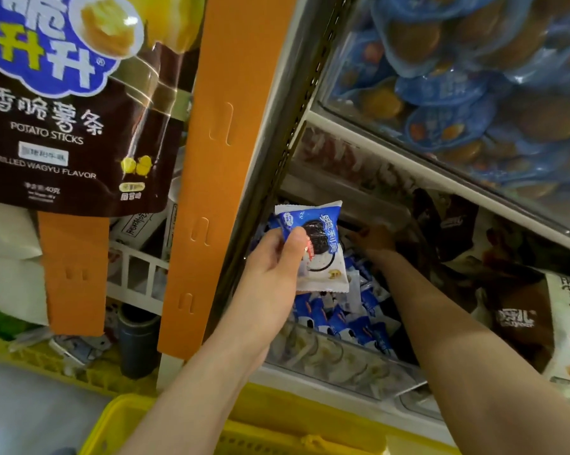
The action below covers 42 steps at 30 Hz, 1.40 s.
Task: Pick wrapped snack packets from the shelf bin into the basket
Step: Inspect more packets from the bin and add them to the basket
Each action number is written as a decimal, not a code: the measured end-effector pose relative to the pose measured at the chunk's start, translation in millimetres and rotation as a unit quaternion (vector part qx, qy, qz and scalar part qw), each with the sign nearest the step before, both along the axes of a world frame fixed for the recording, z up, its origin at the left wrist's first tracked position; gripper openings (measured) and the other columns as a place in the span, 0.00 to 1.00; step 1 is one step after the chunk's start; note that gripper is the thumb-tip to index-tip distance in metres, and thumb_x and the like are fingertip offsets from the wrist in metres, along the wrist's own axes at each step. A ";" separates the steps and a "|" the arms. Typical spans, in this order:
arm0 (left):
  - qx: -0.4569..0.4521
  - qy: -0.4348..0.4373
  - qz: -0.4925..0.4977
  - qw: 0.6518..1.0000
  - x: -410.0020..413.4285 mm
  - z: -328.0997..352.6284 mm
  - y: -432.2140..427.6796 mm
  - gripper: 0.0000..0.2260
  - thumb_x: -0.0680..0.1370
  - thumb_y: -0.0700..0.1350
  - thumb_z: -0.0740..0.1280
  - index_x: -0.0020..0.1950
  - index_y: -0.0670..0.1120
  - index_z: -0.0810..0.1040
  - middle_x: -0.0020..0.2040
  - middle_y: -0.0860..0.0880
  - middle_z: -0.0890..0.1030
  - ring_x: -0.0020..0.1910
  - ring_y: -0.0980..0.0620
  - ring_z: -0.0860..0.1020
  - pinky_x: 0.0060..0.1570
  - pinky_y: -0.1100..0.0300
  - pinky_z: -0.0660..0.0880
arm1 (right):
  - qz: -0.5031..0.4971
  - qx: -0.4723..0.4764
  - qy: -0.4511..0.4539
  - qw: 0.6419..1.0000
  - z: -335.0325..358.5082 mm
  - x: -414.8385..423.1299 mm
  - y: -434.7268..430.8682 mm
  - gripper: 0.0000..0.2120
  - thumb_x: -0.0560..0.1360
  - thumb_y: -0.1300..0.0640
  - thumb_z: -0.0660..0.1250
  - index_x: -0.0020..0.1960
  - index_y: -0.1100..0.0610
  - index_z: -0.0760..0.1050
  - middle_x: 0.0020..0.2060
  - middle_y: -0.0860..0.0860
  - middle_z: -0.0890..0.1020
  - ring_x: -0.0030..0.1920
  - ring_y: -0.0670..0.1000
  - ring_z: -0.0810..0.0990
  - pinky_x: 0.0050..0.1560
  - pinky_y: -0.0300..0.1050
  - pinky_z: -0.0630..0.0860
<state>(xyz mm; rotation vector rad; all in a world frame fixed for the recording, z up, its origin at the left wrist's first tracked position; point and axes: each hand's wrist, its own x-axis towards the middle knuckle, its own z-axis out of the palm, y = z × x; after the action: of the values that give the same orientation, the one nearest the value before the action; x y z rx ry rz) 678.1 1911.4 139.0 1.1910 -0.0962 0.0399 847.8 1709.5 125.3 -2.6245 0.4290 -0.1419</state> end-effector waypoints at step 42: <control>-0.168 0.120 -0.092 0.974 -55.0 10.5 6.7 0.11 0.80 0.43 0.58 0.61 0.45 0.73 0.54 0.43 0.82 0.50 0.46 0.82 0.41 0.53 0.79 | 0.144 0.453 -0.109 0.873 74.5 -199.2 67.2 0.07 0.76 0.54 0.65 0.48 0.55 0.80 0.42 0.50 0.85 0.42 0.48 0.83 0.42 0.40 0.80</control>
<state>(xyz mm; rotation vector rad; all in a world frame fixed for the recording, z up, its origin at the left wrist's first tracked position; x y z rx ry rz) 623.1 1918.1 149.6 0.8368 0.0150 -0.2423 648.5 1776.8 199.8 -1.6827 -0.0072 -0.1000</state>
